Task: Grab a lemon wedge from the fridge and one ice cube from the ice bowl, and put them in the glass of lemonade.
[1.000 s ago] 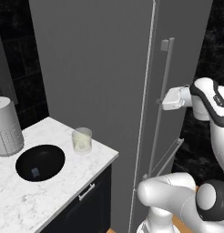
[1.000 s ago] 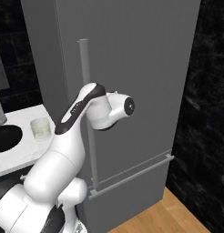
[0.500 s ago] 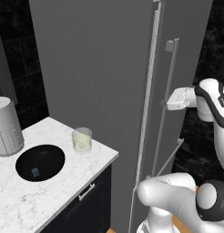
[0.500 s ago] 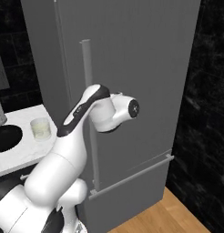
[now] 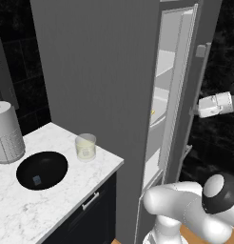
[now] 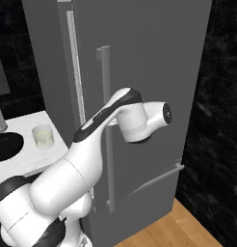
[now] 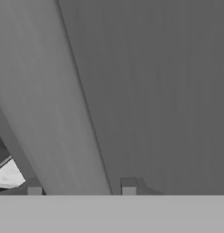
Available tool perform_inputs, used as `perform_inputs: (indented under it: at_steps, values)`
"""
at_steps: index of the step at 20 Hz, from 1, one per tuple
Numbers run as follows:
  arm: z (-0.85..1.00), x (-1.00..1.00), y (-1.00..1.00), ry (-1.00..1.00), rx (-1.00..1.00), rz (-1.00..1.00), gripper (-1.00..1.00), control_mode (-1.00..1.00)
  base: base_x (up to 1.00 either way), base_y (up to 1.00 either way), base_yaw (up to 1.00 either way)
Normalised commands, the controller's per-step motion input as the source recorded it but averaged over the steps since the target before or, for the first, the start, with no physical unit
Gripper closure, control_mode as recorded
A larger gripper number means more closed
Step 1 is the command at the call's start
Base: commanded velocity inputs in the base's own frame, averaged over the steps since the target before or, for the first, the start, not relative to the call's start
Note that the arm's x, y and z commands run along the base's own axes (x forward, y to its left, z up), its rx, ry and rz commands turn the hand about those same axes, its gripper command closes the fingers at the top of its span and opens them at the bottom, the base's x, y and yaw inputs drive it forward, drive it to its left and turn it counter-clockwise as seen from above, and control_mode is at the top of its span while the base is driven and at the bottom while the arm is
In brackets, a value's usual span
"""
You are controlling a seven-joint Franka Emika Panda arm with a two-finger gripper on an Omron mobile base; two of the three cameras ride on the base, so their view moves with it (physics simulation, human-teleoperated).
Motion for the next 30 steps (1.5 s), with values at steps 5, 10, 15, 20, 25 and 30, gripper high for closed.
perform_inputs:
  at_steps: [5,10,15,20,25,30]
  values:
    - [-0.01,-0.04,-1.00,-0.07,0.00,-0.12,1.00,-1.00,0.00,0.00,0.00]
    - [0.01,-0.21,-0.96,-0.12,0.02,-0.13,1.00,-1.00,0.00,0.00,0.00]
    - [0.06,-0.44,-0.49,0.00,0.00,-0.21,-1.00,-1.00,0.00,0.00,0.00]
    - [0.57,-0.55,-0.74,-0.04,0.02,-0.31,-1.00,-1.00,0.00,0.00,0.00]
    - [0.39,-0.27,-0.38,-0.07,0.00,-0.44,-1.00,-1.00,0.00,0.00,0.00]
    - [0.23,-0.48,-0.09,0.00,0.00,-0.52,-1.00,-1.00,0.00,0.00,0.00]
